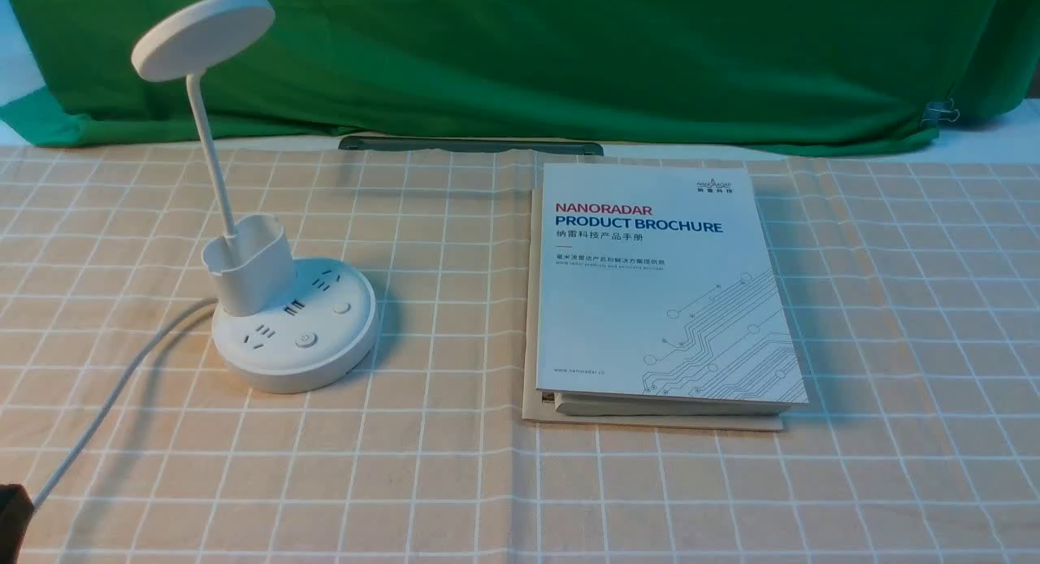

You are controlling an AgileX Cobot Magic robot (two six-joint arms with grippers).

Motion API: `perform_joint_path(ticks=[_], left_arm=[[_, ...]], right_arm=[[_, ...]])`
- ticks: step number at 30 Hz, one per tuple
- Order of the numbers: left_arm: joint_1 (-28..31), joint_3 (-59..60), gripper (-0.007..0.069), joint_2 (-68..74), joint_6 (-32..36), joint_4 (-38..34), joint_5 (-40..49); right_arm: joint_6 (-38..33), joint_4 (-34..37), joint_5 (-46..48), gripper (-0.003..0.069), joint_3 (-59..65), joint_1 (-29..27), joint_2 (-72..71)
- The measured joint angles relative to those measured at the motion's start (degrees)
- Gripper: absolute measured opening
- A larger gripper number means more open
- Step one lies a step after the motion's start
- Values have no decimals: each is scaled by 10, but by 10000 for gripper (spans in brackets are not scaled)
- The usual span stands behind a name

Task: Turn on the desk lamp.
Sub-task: Use the left arm to press the button switch on the lamp holder

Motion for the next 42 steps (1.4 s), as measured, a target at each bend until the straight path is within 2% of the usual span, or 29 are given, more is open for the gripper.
perform_joint_path(ticks=[39,42], left_arm=[[0,0,21,-1,6,2,-2],[0,0,21,-1,13,2,-65]], right_arm=[[0,0,0,239,0,0,0],[0,0,0,239,0,0,0]])
